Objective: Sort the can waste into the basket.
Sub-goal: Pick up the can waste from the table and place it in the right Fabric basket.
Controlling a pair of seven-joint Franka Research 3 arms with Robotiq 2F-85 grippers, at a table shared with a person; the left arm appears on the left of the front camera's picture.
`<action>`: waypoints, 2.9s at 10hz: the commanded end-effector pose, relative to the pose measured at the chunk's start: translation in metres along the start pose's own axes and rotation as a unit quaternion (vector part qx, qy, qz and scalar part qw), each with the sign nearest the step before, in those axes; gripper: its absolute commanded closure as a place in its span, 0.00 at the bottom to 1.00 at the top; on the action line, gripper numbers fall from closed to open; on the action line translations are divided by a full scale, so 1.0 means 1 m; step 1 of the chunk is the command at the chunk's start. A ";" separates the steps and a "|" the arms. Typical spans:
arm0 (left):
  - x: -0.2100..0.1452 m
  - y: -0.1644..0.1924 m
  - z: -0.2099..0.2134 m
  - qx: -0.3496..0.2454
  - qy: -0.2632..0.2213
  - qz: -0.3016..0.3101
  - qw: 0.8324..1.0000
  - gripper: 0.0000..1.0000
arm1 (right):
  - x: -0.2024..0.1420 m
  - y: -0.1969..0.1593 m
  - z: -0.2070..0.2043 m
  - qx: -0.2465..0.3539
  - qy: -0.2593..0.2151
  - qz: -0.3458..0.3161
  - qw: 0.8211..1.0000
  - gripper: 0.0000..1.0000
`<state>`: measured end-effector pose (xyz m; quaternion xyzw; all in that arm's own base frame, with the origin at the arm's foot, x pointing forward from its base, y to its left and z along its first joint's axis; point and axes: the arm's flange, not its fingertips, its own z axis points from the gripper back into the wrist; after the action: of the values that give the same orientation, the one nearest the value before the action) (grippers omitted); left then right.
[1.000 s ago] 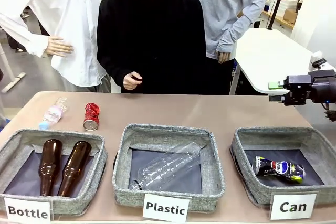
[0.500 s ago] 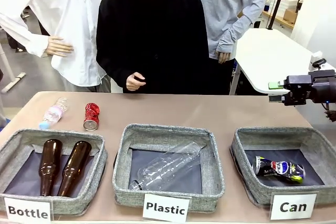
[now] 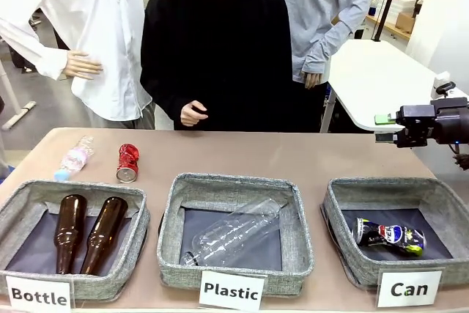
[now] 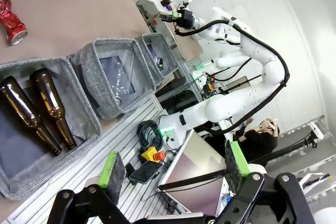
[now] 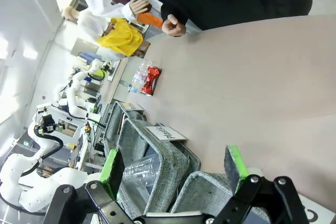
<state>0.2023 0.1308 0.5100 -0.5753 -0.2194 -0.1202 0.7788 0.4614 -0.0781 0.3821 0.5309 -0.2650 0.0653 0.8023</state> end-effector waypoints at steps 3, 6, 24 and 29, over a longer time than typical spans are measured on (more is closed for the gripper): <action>0.028 -0.035 -0.032 0.039 0.093 -0.035 0.994 0.00 | 0.000 0.002 0.002 0.004 -0.001 0.012 1.000 0.00; 0.096 -0.038 -0.112 0.150 0.207 -0.001 0.967 0.00 | 0.000 0.002 0.002 0.004 -0.001 0.012 1.000 0.00; 0.100 -0.015 -0.037 0.399 0.009 0.003 0.917 0.00 | 0.000 0.002 0.002 0.004 -0.001 0.012 1.000 0.00; 0.132 -0.009 -0.088 0.406 0.053 0.006 0.912 0.00 | 0.000 0.002 0.002 0.004 -0.001 0.012 1.000 0.00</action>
<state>0.3390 0.0213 0.5443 -0.1950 -0.1906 -0.0715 0.9595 0.4613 -0.0780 0.3824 0.5307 -0.2651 0.0655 0.8023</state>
